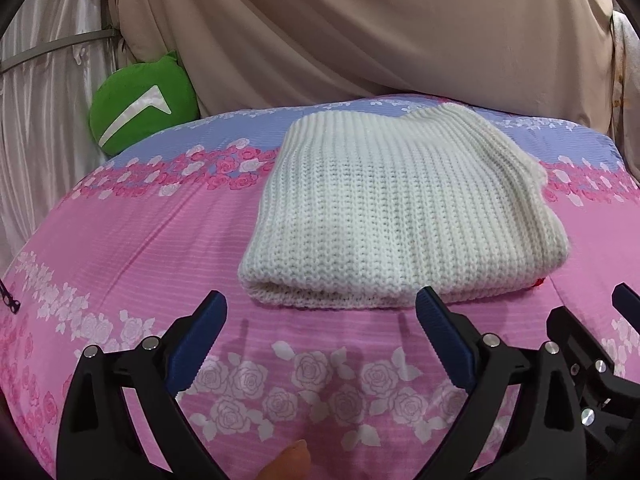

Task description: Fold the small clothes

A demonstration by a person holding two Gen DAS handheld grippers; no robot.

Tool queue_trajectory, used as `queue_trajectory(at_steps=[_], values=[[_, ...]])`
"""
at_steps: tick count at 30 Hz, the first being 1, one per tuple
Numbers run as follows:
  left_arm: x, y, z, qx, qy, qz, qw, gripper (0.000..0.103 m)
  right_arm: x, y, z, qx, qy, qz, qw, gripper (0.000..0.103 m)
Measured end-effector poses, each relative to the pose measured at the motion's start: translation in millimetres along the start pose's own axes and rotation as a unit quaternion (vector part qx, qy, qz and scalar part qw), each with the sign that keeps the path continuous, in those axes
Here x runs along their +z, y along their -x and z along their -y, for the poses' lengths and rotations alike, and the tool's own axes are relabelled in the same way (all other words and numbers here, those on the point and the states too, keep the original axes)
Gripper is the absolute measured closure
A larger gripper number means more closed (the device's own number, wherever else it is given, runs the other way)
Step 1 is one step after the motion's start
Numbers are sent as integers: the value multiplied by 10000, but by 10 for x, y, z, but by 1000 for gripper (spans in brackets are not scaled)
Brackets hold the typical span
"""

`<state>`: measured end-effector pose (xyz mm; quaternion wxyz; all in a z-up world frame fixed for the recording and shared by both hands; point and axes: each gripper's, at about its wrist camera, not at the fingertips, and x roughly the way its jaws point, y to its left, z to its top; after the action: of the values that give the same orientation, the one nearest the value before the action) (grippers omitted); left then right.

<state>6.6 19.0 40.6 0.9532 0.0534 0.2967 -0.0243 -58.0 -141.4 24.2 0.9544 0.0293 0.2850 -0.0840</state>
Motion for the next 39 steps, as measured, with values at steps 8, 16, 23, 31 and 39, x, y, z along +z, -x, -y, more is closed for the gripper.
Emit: queue_trajectory(at_steps=[8,16,23,31,39], values=[[-16,-20,-27,44,89,-85,9999,10,-15,-27,-35,-103,40,-53,9999,18],[-15,-37,-16,34,78,-136,9999,10,-13,-44,-44,-140,43,-95,9998,18],[-19,-56,-12,54,54,-185,9998,10,-12,-68,-27,-188,57,-129,9997,18],[-23,-39,-25,113,77,-136,9998,10,-25,-83,-63,-344,73,-191,9992,18],[-23,-24,4,197,36,-113,9997,10,-32,-73,-72,-469,63,-192,9987,17]])
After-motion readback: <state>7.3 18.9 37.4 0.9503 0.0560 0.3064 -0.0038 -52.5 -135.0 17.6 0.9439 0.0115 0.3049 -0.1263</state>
